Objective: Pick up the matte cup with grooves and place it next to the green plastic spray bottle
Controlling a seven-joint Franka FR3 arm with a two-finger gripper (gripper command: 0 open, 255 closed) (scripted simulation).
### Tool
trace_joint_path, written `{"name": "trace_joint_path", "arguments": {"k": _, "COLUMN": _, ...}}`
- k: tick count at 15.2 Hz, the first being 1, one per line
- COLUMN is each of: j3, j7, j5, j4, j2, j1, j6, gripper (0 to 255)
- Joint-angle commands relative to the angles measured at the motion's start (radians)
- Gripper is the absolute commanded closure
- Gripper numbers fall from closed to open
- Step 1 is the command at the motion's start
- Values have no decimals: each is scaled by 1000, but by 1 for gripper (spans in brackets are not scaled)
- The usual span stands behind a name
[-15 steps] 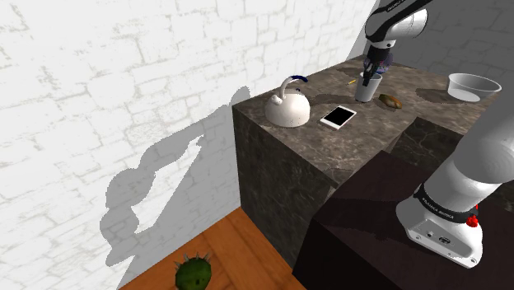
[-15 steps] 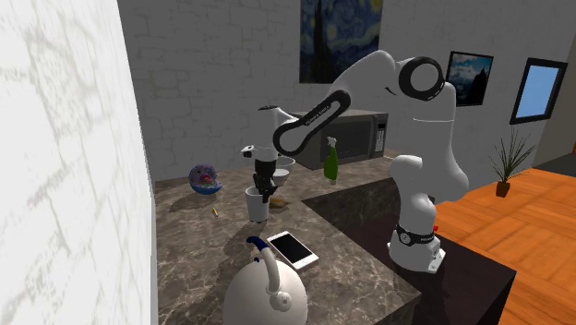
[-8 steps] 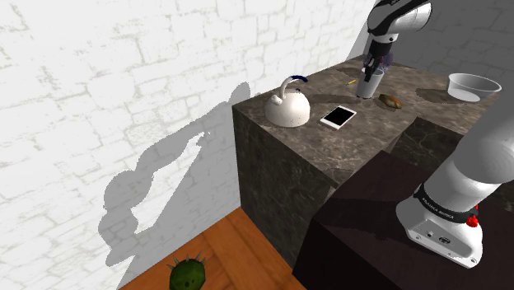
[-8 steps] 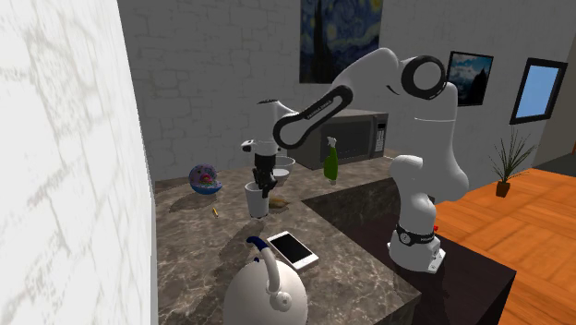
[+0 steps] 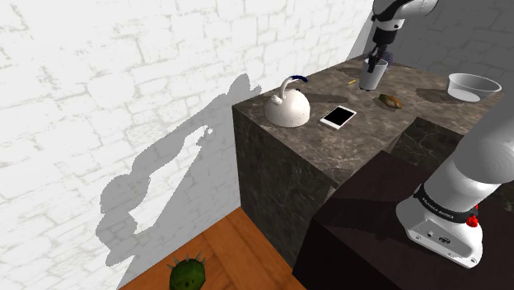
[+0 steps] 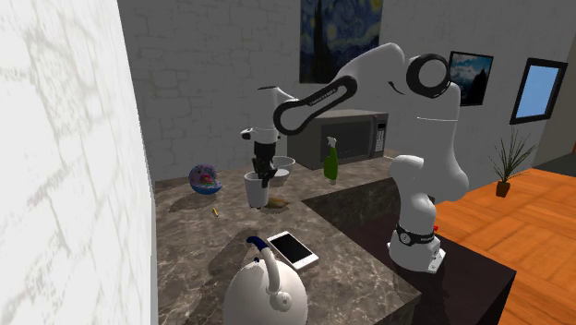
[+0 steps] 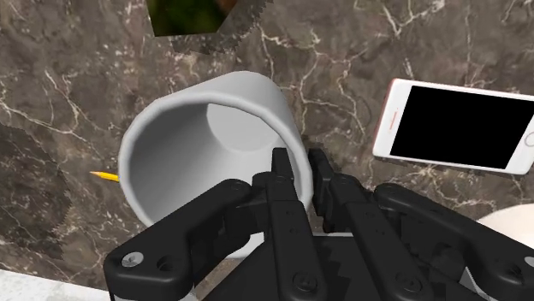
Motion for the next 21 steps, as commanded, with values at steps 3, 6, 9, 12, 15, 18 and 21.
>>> {"name": "trace_joint_path", "arguments": {"k": 3, "j3": 2, "j7": 5, "j5": -10, "j4": 34, "j2": -21, "j1": 1, "j6": -52, "gripper": 255}}
{"name": "trace_joint_path", "arguments": {"k": 6, "j3": 4, "j7": 7, "j5": -15, "j4": 63, "j2": -33, "j1": 2, "j6": -92, "gripper": 255}}
{"name": "trace_joint_path", "arguments": {"k": 9, "j3": 7, "j7": 9, "j5": -19, "j4": 94, "j2": -43, "j1": 3, "j6": -132, "gripper": 255}}
{"name": "trace_joint_path", "arguments": {"k": 12, "j3": 9, "j7": 10, "j5": -21, "j4": 126, "j2": -51, "j1": 4, "j6": -172, "gripper": 255}}
{"name": "trace_joint_path", "arguments": {"k": 15, "j3": 10, "j7": 10, "j5": -23, "j4": 161, "j2": -56, "j1": 5, "j6": -212, "gripper": 255}}
{"name": "trace_joint_path", "arguments": {"k": 18, "j3": 12, "j7": 9, "j5": -23, "j4": 198, "j2": -60, "j1": 6, "j6": -252, "gripper": 255}}
{"name": "trace_joint_path", "arguments": {"k": 21, "j3": 13, "j7": 7, "j5": -23, "j4": 237, "j2": -61, "j1": 7, "j6": -292, "gripper": 255}}
